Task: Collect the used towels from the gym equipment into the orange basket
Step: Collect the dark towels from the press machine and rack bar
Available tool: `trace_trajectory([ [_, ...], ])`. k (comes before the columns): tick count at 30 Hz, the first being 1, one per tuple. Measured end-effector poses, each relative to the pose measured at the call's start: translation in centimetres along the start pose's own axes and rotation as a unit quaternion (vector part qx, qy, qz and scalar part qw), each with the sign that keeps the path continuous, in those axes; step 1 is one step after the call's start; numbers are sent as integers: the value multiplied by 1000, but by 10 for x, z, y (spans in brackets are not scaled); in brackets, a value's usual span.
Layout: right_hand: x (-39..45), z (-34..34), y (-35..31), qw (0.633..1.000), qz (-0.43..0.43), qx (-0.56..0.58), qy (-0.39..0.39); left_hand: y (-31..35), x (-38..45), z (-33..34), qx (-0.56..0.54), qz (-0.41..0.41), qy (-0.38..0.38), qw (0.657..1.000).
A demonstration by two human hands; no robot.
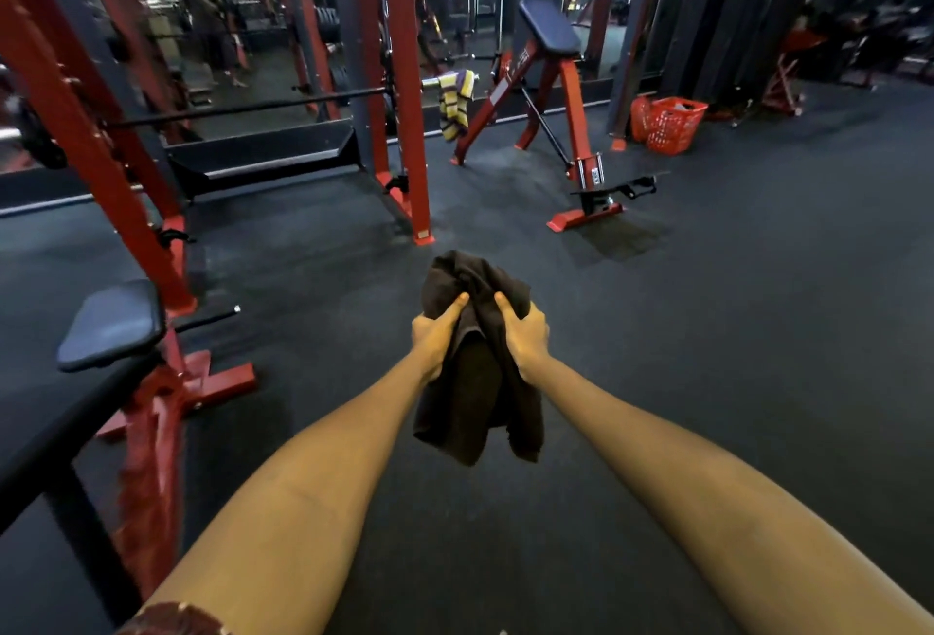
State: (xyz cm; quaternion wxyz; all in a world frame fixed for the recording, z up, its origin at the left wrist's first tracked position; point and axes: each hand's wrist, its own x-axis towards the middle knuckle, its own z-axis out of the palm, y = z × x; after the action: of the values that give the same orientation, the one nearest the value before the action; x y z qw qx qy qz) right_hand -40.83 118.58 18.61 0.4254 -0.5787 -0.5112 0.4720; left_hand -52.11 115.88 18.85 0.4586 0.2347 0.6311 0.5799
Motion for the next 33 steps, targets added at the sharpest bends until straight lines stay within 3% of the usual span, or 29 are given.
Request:
trace_trajectory([
  [9,216,57,-44,999,-5,8,-47,62,194,60,-9,8,30,999],
  [17,413,128,-62,999,21,32,-35,112,389,105,-8,17,23,1000],
  [21,519,153,-90,993,25,91,-63,157,493,133,0,37,22,999],
  [33,798,171,-106,991,39,117,-57,201,743,260,28,51,4,998],
])
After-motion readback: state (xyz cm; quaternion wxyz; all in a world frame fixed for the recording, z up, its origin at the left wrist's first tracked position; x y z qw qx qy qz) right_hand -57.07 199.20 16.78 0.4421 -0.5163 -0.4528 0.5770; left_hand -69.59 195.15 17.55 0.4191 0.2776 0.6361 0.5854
